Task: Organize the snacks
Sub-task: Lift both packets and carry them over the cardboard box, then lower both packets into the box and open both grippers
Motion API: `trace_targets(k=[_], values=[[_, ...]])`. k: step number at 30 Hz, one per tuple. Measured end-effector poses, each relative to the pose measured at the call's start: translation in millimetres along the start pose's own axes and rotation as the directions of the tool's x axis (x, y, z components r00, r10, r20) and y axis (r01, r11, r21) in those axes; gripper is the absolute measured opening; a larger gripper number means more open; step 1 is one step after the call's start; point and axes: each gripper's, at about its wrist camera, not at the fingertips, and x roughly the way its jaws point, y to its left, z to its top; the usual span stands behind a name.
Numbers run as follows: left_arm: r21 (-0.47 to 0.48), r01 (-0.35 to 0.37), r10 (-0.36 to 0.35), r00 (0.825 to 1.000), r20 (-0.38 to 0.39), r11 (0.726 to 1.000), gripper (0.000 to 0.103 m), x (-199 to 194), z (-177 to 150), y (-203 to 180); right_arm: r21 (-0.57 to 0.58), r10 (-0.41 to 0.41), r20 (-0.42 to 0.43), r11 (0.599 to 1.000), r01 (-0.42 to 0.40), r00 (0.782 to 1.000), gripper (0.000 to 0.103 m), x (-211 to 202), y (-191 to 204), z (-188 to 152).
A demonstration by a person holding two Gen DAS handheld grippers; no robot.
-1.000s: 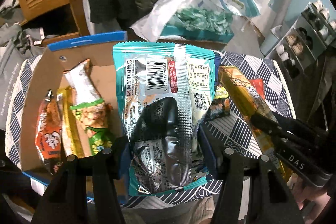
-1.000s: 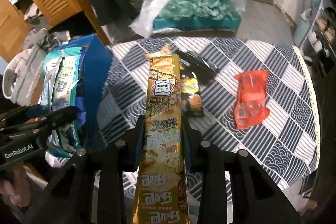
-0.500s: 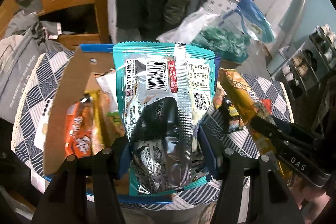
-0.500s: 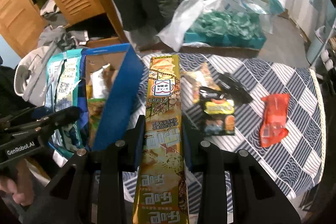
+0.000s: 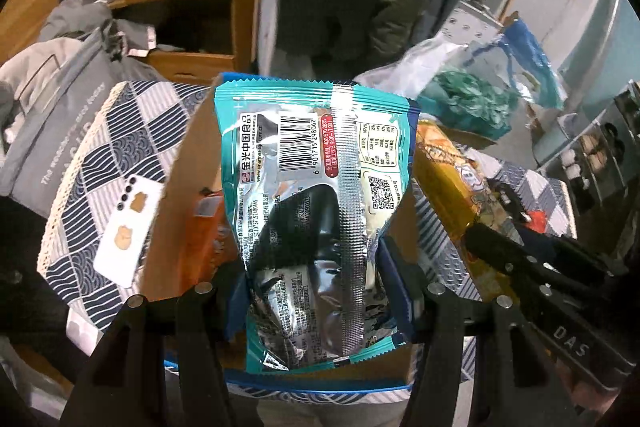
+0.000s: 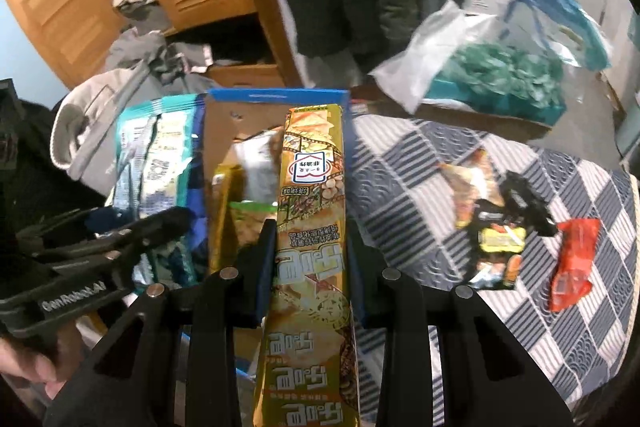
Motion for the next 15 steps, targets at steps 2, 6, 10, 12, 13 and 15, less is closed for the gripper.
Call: trace_targets(k=[2, 6, 10, 12, 13, 15], values=[[-0.013, -0.012, 0.012, 1.0, -0.011, 1.0, 0.059, 6, -1, 10, -0.009, 0.008, -0.006, 1.0, -0.008, 1.0, 0.031, 5, 8, 2], [-0.045, -0.031, 0.029, 0.999, -0.042, 0.999, 0.06, 17, -6, 28, -0.037, 0.022, -0.029, 0.999, -0.023, 0.999, 0.031, 19, 29, 7], [-0.063, -0.038, 0.034, 0.998, -0.06, 0.997, 0.059, 24, -8, 38, -0.056, 0.033, -0.054, 0.998, -0.036, 0.998, 0.031, 34, 44, 8], [-0.075, -0.051, 0.046, 0.997, -0.062, 0.996, 0.059, 26, -7, 42, -0.062, 0.036, -0.067, 0.997, -0.04, 0.997, 0.031, 40, 50, 8], [-0.084, -0.052, 0.046, 0.997, -0.066, 0.995, 0.059, 27, -7, 45, -0.063, 0.035, -0.072, 0.997, -0.039, 0.997, 0.031, 43, 52, 9], [-0.098, -0.056, 0.048, 0.996, -0.073, 0.994, 0.059, 30, -7, 49, -0.062, 0.039, -0.08, 0.997, -0.044, 0.996, 0.031, 48, 54, 9]])
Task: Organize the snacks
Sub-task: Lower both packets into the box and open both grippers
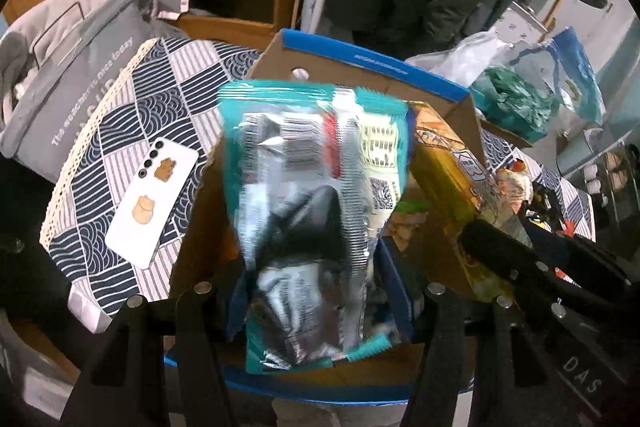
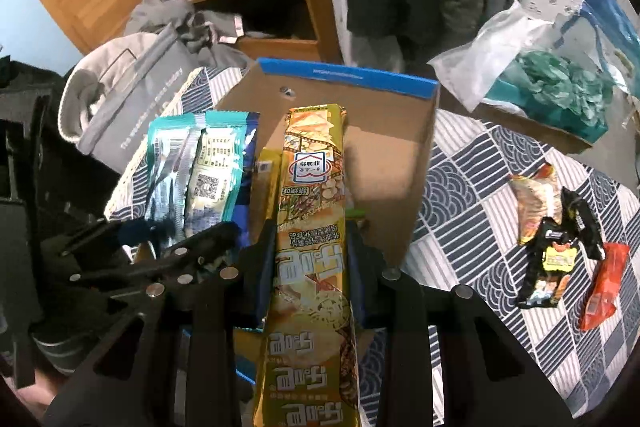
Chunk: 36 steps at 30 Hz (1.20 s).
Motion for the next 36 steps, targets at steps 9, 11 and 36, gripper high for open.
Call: trace_targets(k=[9, 11, 36], values=[[-0.034, -0.01, 0.01, 1.0, -0.015, 0.999, 0.066, 3, 0, 12, 0.02, -0.011, -0.026, 1.0, 0.011, 1.0, 0.034, 12, -3, 1], [-0.038, -0.01, 0.01, 1.0, -0.009, 0.999, 0.066, 1, 1, 12, 0.02, -0.012, -0.014, 1.0, 0.012, 1.0, 0.037, 9, -3, 1], [0.045, 0.041, -0.042, 0.999, 0.029, 0.998, 0.071, -17, -6, -41, 0.086, -0.133, 0.093, 0.988, 0.125, 0.987, 0.074, -47, -56, -14]])
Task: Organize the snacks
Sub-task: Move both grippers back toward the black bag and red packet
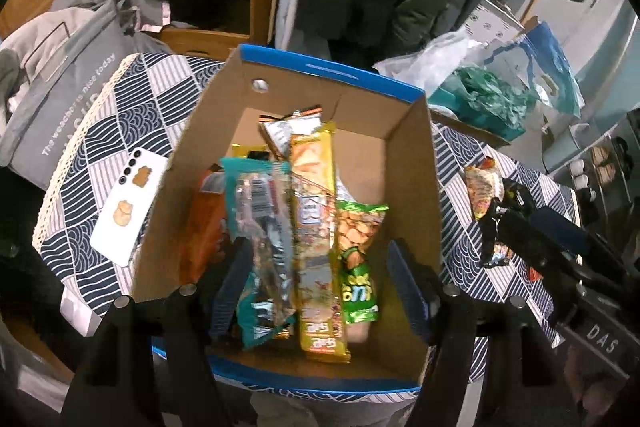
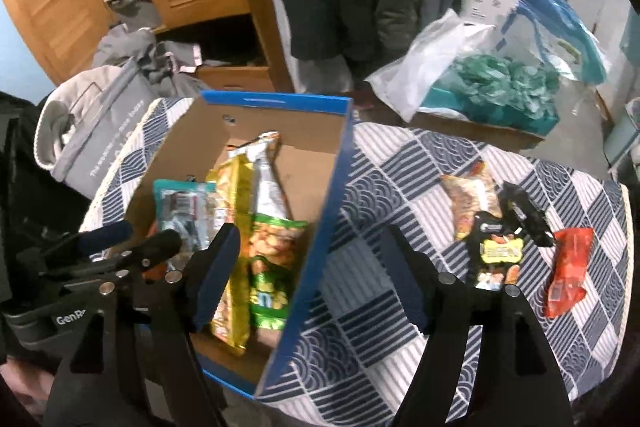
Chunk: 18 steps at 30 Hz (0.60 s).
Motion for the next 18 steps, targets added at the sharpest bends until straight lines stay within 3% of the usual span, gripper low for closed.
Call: trace_targets(k=[18], values=[[0.139, 0.023, -0.018, 0.999, -0.034, 0.99, 0.071, 12, -9, -75, 0.14, -0.096, -0.004, 0.986, 0.096, 0.995, 0.074, -21, -94, -20]])
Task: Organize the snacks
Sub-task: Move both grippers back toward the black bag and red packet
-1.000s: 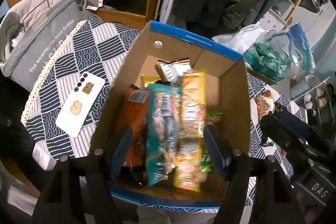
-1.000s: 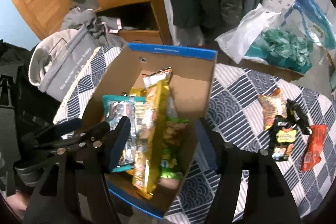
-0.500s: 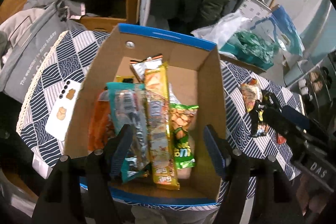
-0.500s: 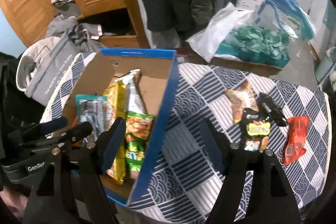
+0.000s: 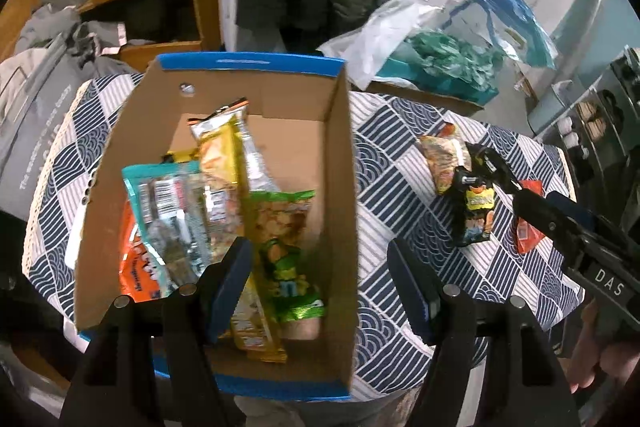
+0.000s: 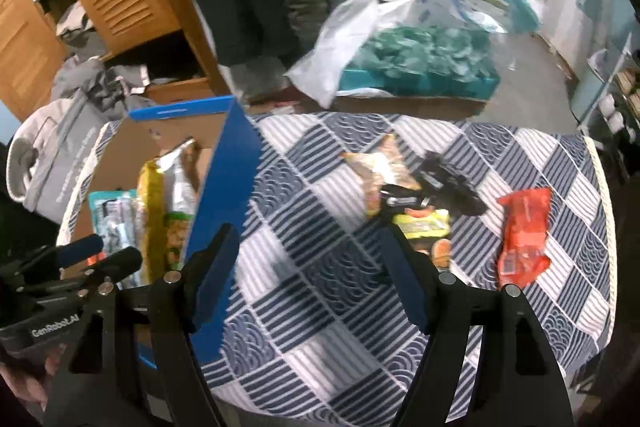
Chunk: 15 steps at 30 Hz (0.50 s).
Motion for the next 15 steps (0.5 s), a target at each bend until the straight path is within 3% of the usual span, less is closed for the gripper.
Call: trace_targets(k=[15], values=[[0.068, 0.002, -0.002, 1.0, -0.005, 0.998, 0.071, 10, 1, -47, 0.068, -0.051, 0.001, 0.996, 0.05, 0.999, 0.074, -6, -58, -12]])
